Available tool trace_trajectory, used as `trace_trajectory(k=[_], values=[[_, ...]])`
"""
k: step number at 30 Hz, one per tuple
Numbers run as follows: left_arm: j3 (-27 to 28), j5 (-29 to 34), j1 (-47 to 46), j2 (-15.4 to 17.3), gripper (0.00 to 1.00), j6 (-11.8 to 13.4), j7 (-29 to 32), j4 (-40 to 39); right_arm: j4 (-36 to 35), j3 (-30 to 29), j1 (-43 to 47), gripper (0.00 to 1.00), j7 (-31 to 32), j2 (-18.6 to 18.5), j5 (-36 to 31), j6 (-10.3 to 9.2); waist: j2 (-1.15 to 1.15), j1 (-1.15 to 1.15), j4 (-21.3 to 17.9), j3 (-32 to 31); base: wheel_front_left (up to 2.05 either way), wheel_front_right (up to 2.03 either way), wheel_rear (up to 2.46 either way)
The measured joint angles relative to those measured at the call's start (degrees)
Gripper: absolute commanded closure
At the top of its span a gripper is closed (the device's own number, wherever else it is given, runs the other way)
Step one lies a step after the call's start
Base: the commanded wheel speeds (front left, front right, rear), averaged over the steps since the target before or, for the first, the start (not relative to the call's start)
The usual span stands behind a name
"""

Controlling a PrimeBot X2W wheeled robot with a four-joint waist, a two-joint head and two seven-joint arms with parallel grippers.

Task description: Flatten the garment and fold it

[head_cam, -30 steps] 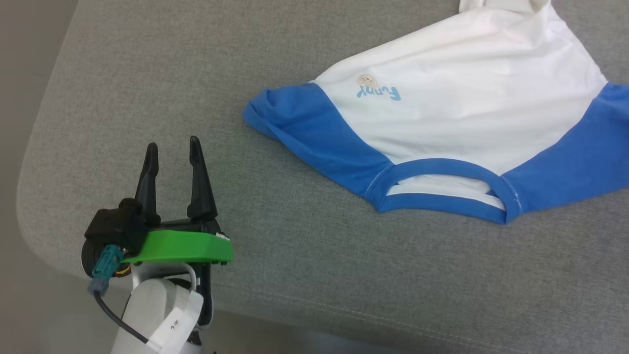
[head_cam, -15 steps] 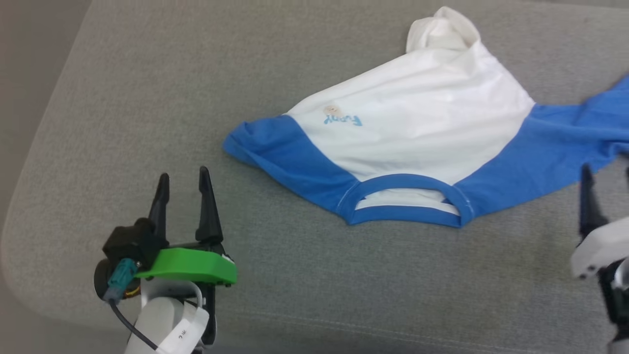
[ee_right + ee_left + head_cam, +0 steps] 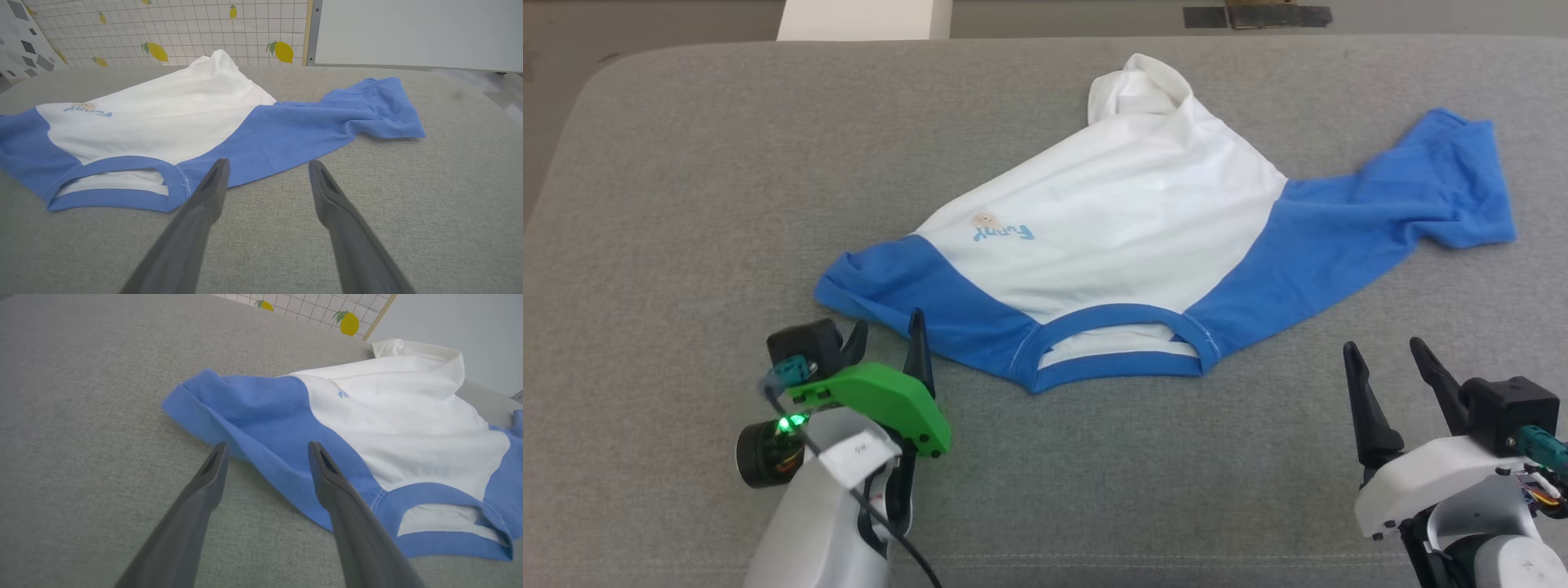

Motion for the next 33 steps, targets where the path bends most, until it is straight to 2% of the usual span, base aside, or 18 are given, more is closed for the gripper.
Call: trace_trajectory(k=[5,14,15,16,17,20,26,30,33], values=[[0.4,-0.5,-4.4,0.4,0.0,2.3,6.6,6.8,0.3,2.1,0.0,0.0,0.0,0.0,0.6,0.0,0.0,0.0,-1.5,0.0,0.0,0.0,0.0],[1.1,-1.3,-9.7,1.9,0.0,3.4,12.3,13.8,1.0,3.9,0.0,0.0,0.0,0.1,1.1,0.0,0.0,0.0,-3.2,0.9,0.0,0.0,0.0],[1.0,-1.3,-9.9,2.1,0.38,3.4,12.7,14.2,1.1,3.9,0.0,0.0,0.0,0.1,1.2,0.0,0.0,0.0,-3.3,1.0,0.0,0.0,0.0],[1.0,-1.3,-10.0,2.2,0.65,3.4,12.8,14.3,1.2,3.9,0.0,0.0,0.0,0.1,1.4,0.0,0.0,0.0,-3.4,1.1,0.0,0.0,0.0],[1.0,-1.3,-10.0,2.3,1.0,3.4,12.8,14.4,1.3,3.9,0.0,0.0,-0.1,0.1,1.5,0.0,0.0,0.0,-3.5,1.2,0.0,0.0,0.0],[0.6,-1.2,-10.0,2.4,1.0,3.2,12.0,14.3,1.4,3.7,0.0,0.0,-0.3,0.1,1.5,0.0,0.0,0.0,-3.3,1.2,0.0,0.0,0.0],[0.6,-1.3,-9.1,2.5,1.0,2.2,6.4,11.8,1.7,1.9,-0.7,0.0,-0.3,0.1,1.5,0.0,0.0,0.0,-2.3,0.6,0.0,0.0,0.0],[0.0,-1.3,-5.7,2.4,1.0,1.7,4.5,8.9,3.7,-0.7,-5.0,0.0,1.4,0.1,1.2,0.0,0.0,0.0,-1.3,0.5,0.0,0.0,0.0],[-0.5,-1.3,-3.7,2.3,1.0,1.5,3.6,6.9,8.0,-3.2,-10.0,0.0,4.4,0.1,0.9,-0.01,0.0,0.0,-0.4,0.8,0.0,0.0,0.0]])
